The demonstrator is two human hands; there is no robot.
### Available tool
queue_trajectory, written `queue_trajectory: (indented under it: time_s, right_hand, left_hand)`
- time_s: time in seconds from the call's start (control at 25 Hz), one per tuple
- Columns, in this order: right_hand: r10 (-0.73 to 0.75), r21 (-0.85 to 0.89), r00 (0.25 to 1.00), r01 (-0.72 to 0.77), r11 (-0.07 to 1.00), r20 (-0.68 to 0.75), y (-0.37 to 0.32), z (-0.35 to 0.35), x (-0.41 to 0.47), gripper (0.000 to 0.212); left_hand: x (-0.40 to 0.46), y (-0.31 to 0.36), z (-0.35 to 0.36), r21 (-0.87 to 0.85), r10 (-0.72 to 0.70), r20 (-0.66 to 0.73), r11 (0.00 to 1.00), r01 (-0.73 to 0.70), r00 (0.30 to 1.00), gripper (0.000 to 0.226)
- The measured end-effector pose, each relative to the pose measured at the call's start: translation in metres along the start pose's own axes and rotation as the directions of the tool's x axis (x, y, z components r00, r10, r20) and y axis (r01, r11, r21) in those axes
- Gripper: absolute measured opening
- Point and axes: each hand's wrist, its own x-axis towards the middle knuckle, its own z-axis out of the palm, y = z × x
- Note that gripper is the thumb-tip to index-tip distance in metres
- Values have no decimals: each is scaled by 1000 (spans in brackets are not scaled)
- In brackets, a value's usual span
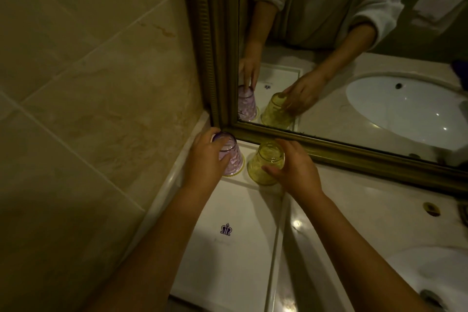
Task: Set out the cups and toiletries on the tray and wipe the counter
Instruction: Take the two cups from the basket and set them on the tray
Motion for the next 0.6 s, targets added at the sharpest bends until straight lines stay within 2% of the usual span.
queue_trajectory:
  time_s: [0.12,0.2,0.4,0.6]
  right_hand:
    - [-189,-192,981,178,965,-42,-3,-1,-5,56]
    - [-260,-271,964,234,934,-61,-4,0,-8,50]
    - [-250,-322,968,230,918,-21,-6,-1,-11,47]
    - [-233,-394,968,251,884,94,-11,-9,-14,51]
  left_hand:
    - [-2,-1,0,19,60,-4,998,-60,998,37]
    - [-3,-1,0,22,79,-14,997,-79,997,35]
    - [-8,-3,4,51,102,8,993,-102,995,41]
    - [-22,-10,4,152,95,239,979,-134,966,67]
